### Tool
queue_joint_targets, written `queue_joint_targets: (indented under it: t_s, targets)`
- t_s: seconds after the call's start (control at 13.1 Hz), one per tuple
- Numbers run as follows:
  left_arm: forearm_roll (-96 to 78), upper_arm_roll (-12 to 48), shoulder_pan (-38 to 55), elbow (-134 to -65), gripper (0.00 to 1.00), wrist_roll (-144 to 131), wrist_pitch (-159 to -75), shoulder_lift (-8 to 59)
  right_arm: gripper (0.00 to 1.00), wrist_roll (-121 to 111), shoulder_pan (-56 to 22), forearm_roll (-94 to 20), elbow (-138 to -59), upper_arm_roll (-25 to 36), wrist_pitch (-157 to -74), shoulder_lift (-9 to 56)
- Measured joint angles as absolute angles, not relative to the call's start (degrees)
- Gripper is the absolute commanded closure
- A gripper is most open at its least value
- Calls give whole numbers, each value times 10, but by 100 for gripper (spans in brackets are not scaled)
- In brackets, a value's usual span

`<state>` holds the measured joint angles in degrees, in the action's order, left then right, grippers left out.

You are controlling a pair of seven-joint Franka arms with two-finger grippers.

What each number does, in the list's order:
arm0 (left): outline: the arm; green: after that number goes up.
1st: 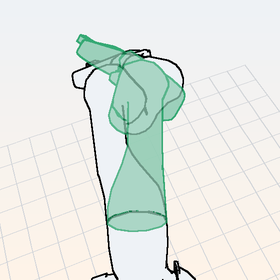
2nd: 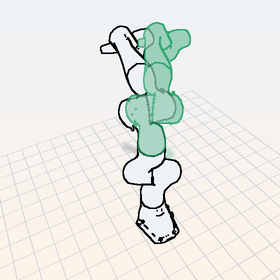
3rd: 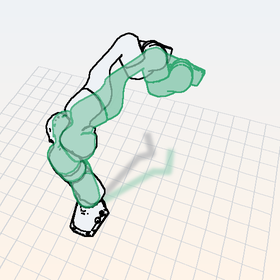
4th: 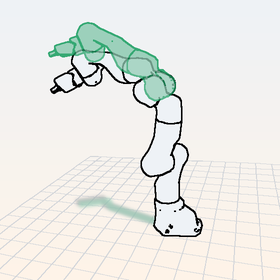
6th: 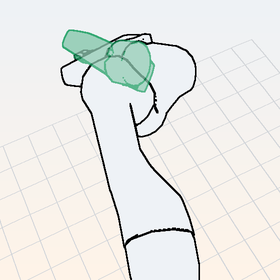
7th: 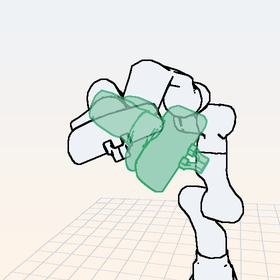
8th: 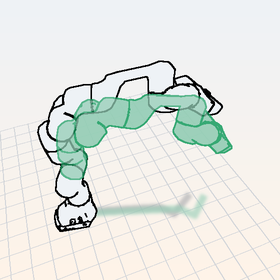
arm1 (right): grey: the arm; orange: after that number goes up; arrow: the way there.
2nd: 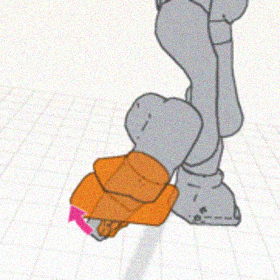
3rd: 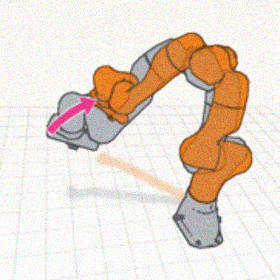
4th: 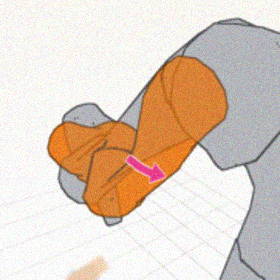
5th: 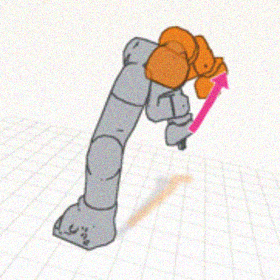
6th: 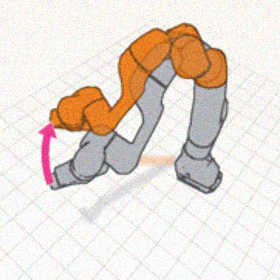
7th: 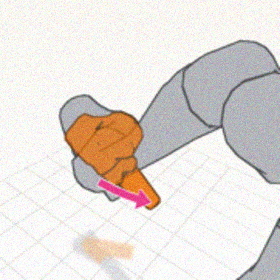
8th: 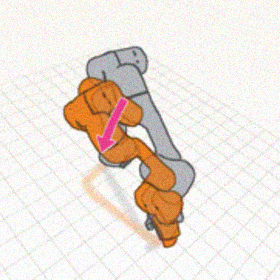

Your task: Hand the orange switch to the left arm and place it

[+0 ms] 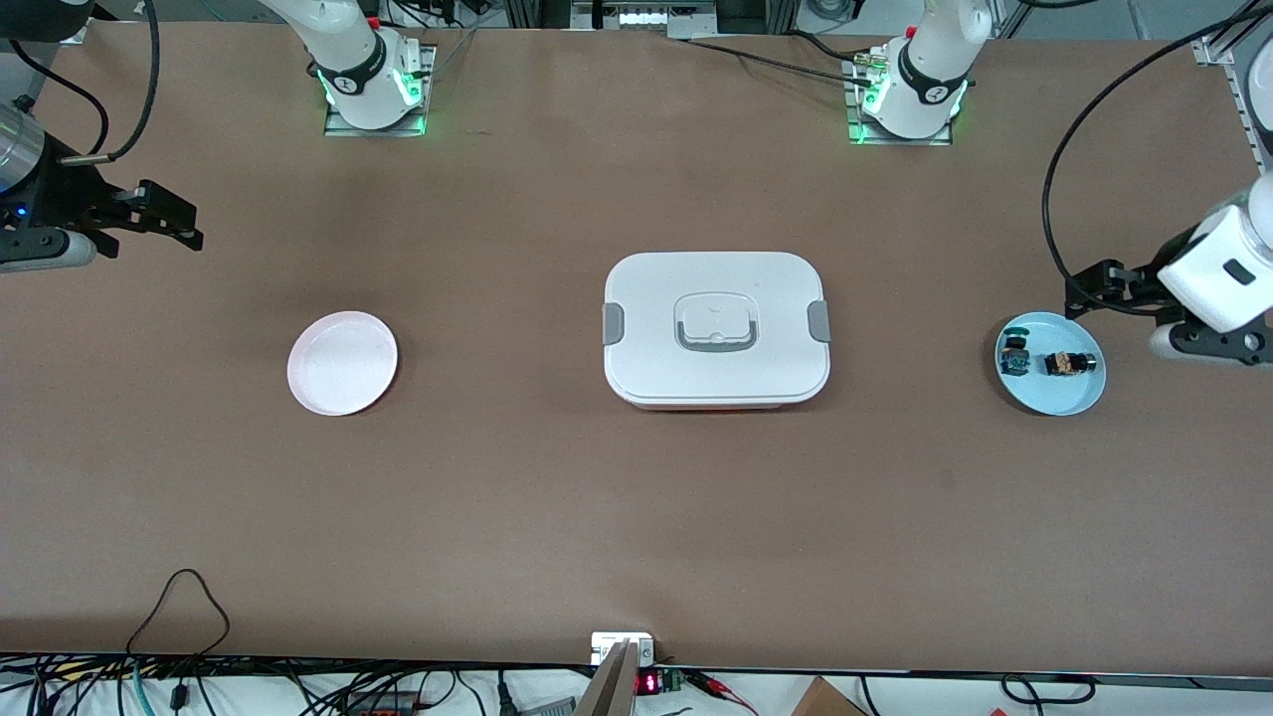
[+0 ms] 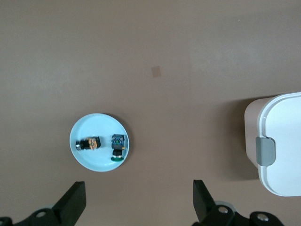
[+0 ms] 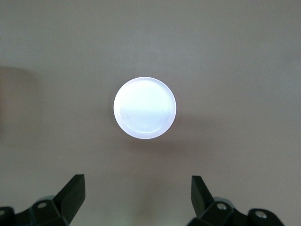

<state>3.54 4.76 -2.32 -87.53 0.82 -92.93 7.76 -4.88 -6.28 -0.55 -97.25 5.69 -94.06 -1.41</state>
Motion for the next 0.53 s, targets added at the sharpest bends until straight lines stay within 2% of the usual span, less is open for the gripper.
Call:
queue_joint_targets:
  t_s: [0.23,0.53]
  targets:
    - [35,27,10,-955,0,-39,-963,14,0,-49,-63,-6,-972,57,-940,-14]
    - [28,6,22,-978,0,-36,-977,3,0,-49,-63,-6,-972,56,-940,-14]
